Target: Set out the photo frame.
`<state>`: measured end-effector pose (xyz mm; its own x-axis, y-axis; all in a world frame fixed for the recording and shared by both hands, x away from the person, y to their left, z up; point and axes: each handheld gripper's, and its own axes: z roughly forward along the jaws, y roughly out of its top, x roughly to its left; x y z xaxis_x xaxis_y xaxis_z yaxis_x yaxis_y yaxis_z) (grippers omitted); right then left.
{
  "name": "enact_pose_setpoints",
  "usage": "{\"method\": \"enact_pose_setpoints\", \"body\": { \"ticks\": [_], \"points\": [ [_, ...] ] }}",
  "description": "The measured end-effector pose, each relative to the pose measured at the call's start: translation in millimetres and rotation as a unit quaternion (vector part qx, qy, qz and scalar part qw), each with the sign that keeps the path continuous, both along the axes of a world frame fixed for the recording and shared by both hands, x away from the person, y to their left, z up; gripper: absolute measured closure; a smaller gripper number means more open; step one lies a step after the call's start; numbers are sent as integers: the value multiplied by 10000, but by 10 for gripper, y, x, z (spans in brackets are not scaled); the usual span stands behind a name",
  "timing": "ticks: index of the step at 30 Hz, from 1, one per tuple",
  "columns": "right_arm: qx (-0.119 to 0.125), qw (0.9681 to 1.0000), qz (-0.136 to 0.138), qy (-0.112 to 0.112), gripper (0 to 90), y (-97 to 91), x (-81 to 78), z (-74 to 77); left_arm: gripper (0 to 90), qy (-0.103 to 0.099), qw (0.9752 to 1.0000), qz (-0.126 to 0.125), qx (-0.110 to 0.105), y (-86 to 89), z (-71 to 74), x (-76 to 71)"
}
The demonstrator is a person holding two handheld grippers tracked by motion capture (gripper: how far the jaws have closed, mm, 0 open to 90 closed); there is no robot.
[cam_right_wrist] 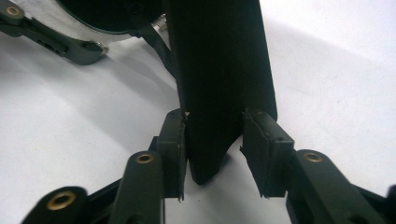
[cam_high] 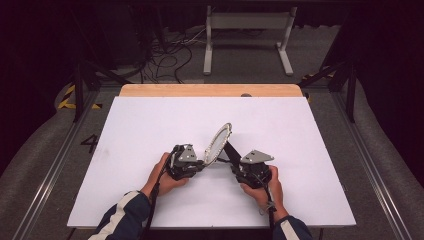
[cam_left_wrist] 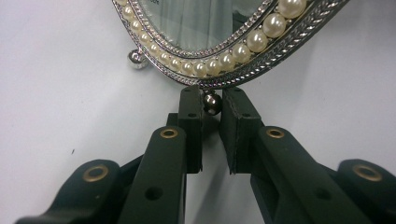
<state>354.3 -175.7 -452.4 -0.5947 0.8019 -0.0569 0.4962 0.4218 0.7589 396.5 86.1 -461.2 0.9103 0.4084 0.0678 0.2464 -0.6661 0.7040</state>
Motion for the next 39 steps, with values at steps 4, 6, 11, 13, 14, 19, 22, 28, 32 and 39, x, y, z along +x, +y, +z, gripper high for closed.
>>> {"method": "enact_pose_setpoints", "body": {
  "ticks": [4, 6, 11, 13, 14, 19, 22, 28, 32, 39],
  "points": [
    [12, 10000, 16, -38, 566, -27, -4, 4, 788, -10, 10000, 24, -44, 19, -9, -32],
    [70, 9999, 107, -73, 567, -59, -27, 27, 788, -31, 10000, -10, -40, 38, 7, -65],
    [155, 9988, 426, -181, 656, -54, -110, 136, 781, -58, 9997, 56, -243, 93, 39, -110],
    [190, 9975, 636, -239, 710, -40, -171, 200, 747, -95, 9992, 0, -384, 114, 73, -136],
    [207, 9972, 675, -259, 750, -40, -189, 212, 723, -130, 9990, -18, -430, 116, 87, -156],
    [218, 9951, 942, -225, 900, -42, -218, 223, 688, -384, 9973, -140, -610, 68, 193, -260],
    [88, 9936, 1114, -174, 900, -14, -200, 198, 690, -362, 9968, -230, -681, 67, 221, -257],
    [-37, 9934, 1142, -50, 900, 30, -168, 124, 687, -263, 9956, -294, -847, 79, 218, -238],
    [-159, 9958, 896, -32, 900, 30, -105, 64, 689, -221, 9957, -363, -824, 68, 226, -225],
    [-336, 9953, 905, -70, 900, 6, -69, 32, 691, -296, 9964, -432, -660, 14, 238, -227]
  ]
}}
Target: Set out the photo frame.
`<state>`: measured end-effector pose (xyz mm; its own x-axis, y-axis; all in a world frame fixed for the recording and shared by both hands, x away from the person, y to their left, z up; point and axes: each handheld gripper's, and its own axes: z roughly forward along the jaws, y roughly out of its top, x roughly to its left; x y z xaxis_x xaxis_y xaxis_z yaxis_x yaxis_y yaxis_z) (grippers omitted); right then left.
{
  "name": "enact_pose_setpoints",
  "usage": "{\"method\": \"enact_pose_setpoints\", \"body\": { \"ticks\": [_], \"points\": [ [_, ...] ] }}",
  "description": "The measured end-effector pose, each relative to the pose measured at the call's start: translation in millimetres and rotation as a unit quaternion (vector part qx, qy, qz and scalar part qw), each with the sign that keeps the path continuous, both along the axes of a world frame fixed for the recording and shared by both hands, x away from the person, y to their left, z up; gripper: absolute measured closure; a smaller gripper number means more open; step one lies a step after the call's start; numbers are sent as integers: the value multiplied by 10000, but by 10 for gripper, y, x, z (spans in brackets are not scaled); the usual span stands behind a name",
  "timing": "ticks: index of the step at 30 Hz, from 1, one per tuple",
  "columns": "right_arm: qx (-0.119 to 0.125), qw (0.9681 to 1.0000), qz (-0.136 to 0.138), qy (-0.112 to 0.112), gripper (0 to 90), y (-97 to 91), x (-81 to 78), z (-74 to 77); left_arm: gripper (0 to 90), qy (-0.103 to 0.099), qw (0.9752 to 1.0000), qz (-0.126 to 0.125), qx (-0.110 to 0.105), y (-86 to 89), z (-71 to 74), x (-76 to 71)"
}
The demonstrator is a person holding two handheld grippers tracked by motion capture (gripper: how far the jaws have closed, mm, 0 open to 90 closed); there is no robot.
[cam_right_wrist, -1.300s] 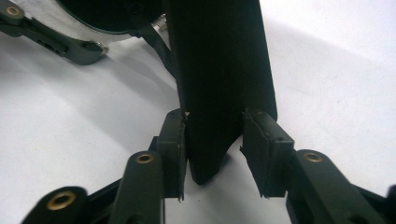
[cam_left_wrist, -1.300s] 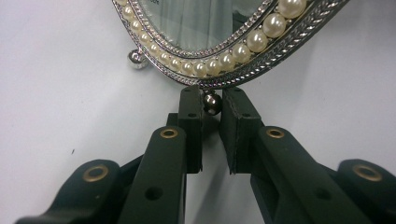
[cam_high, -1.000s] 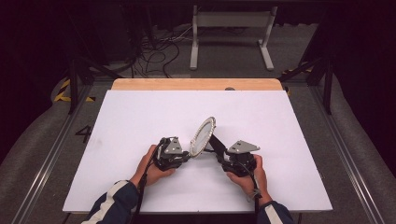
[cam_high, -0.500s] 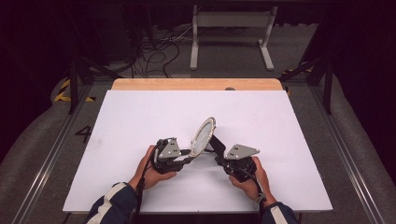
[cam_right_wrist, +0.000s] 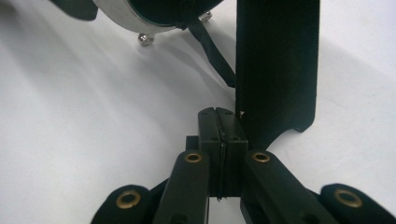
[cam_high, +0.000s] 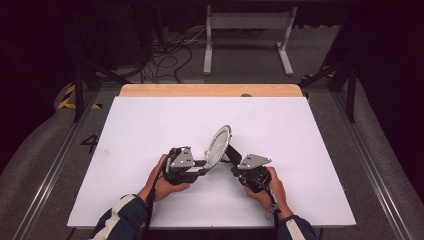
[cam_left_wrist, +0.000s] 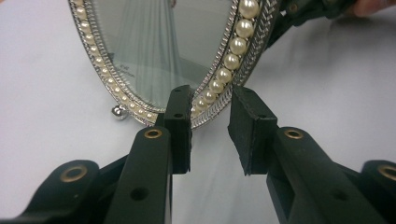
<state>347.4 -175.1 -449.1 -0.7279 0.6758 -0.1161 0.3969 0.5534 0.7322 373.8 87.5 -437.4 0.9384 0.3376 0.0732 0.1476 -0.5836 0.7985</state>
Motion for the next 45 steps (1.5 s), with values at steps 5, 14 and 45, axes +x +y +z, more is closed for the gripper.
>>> {"method": "enact_pose_setpoints", "body": {
  "ticks": [5, 14, 45],
  "points": [
    [31, 9999, -127, 10, 900, -59, 72, -25, 680, -8, 10000, -21, 0, -40, -11, -15],
    [0, 9994, -357, 15, 900, -107, 151, -95, 624, -93, 9996, 226, -145, 219, 51, -107],
    [1341, 9891, -584, -177, 346, 380, -106, 12, 182, 70, 9921, 1207, 332, 868, -167, -575]
  ]
}}
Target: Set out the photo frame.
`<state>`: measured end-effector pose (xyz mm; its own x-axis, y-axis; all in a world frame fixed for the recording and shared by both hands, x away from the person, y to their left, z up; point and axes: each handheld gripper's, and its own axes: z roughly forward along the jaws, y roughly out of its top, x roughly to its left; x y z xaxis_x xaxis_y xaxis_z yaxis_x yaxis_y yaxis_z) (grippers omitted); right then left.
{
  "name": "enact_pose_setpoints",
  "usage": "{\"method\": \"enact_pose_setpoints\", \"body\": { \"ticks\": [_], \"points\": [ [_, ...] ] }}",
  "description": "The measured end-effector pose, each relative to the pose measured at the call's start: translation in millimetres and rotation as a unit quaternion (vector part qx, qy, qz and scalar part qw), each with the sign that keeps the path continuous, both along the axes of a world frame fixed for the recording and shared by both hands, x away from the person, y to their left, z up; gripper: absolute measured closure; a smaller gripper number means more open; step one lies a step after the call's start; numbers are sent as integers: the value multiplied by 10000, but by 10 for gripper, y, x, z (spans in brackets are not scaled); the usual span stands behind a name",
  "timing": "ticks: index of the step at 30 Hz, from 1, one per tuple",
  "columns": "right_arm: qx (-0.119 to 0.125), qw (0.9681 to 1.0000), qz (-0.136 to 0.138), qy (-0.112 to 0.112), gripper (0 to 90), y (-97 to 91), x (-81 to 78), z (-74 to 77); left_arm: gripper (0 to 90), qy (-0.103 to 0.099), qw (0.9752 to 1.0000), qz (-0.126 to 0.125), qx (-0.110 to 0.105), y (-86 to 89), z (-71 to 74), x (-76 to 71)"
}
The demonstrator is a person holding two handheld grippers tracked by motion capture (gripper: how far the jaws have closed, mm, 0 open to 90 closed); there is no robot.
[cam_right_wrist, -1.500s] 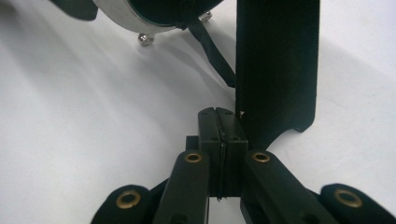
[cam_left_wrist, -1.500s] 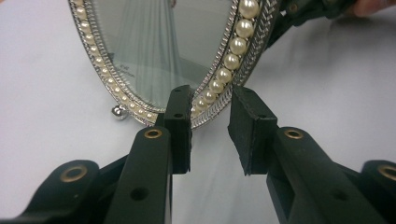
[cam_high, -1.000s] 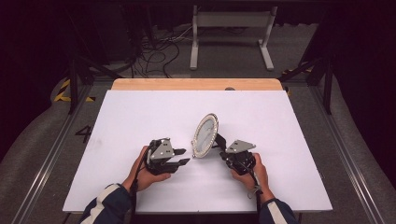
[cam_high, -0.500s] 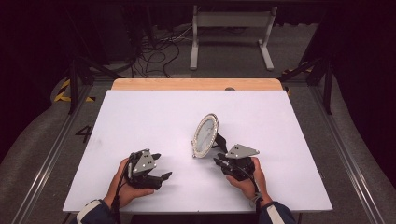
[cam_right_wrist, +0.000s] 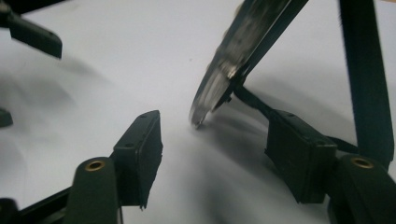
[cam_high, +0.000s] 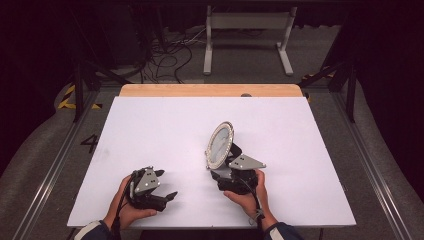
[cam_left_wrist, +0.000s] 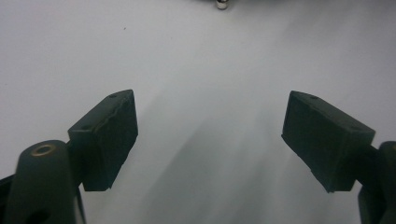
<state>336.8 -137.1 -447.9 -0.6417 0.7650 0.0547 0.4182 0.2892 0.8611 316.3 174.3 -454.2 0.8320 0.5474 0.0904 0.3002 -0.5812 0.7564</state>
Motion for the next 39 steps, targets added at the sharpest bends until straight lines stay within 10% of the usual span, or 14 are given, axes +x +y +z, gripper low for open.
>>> {"method": "enact_pose_setpoints", "body": {
  "ticks": [19, 39],
  "points": [
    [216, 9980, -560, -207, 498, 180, 158, 13, 169, 25, 9996, -1, -266, 32, 2, 26],
    [155, 9999, -38, -40, 624, 10, 163, 44, 150, -43, 9997, 156, -208, 12, -12, 20]
  ]
}}
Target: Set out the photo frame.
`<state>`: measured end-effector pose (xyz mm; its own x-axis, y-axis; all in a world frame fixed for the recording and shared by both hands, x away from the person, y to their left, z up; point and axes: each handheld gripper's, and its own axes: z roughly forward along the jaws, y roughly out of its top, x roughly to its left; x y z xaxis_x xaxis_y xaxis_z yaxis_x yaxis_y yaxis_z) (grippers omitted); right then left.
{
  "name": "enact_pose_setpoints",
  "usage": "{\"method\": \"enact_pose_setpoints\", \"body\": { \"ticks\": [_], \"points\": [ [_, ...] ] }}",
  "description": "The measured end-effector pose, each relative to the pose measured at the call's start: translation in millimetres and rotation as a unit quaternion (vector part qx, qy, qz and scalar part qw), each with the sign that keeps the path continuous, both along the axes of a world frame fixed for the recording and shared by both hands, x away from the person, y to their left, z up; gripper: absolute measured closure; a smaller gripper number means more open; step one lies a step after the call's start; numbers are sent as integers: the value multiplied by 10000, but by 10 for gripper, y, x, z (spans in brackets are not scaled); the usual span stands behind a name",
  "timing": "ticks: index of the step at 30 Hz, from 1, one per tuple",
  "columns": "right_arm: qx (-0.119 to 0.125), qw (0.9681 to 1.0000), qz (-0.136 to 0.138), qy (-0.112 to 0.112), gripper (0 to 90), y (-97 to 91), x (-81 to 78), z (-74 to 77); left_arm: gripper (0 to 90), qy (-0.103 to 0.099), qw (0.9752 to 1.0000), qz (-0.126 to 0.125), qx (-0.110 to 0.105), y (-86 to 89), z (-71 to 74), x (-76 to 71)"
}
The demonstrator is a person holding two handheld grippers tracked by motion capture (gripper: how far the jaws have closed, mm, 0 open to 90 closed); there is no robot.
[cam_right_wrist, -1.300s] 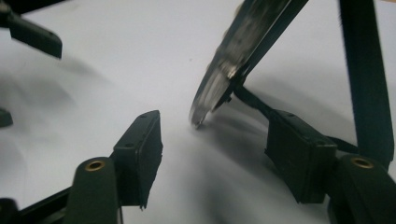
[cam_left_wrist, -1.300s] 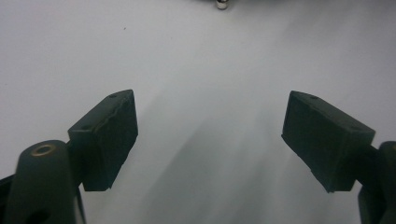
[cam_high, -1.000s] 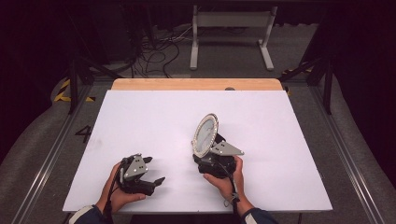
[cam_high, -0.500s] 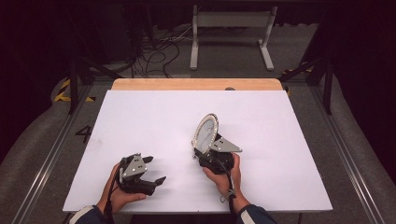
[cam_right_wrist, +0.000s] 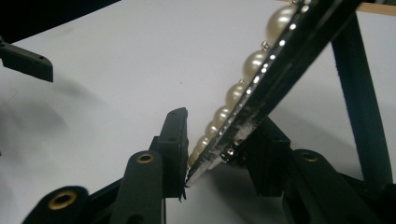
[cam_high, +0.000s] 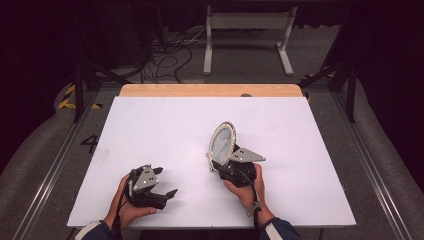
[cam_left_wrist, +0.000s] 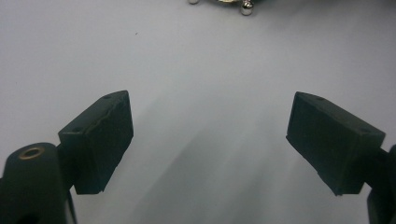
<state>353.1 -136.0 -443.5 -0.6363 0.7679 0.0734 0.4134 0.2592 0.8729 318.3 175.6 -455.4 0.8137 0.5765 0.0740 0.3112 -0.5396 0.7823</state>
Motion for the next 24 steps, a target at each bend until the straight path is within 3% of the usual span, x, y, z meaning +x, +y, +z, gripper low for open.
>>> {"method": "enact_pose_setpoints", "body": {
  "ticks": [10, 12, 16, 20, 24],
  "points": [
    [101, 9999, 97, 63, 661, -92, 13, 0, 148, -102, 9998, 89, -160, 34, 24, -9],
    [48, 10000, -5, 45, 580, -83, 18, -2, 142, -78, 9998, 80, -176, 28, 22, -13],
    [135, 9997, -177, 87, 551, -78, 38, -7, 138, -69, 9999, 57, -146, 16, 16, -14],
    [187, 9996, -190, -5, 652, -37, 35, -9, 137, -50, 9999, 26, -104, -8, 2, -11],
    [203, 9997, -146, 10, 661, -42, 30, -6, 136, -30, 9999, 9, -118, -13, -2, -11]
  ]
}}
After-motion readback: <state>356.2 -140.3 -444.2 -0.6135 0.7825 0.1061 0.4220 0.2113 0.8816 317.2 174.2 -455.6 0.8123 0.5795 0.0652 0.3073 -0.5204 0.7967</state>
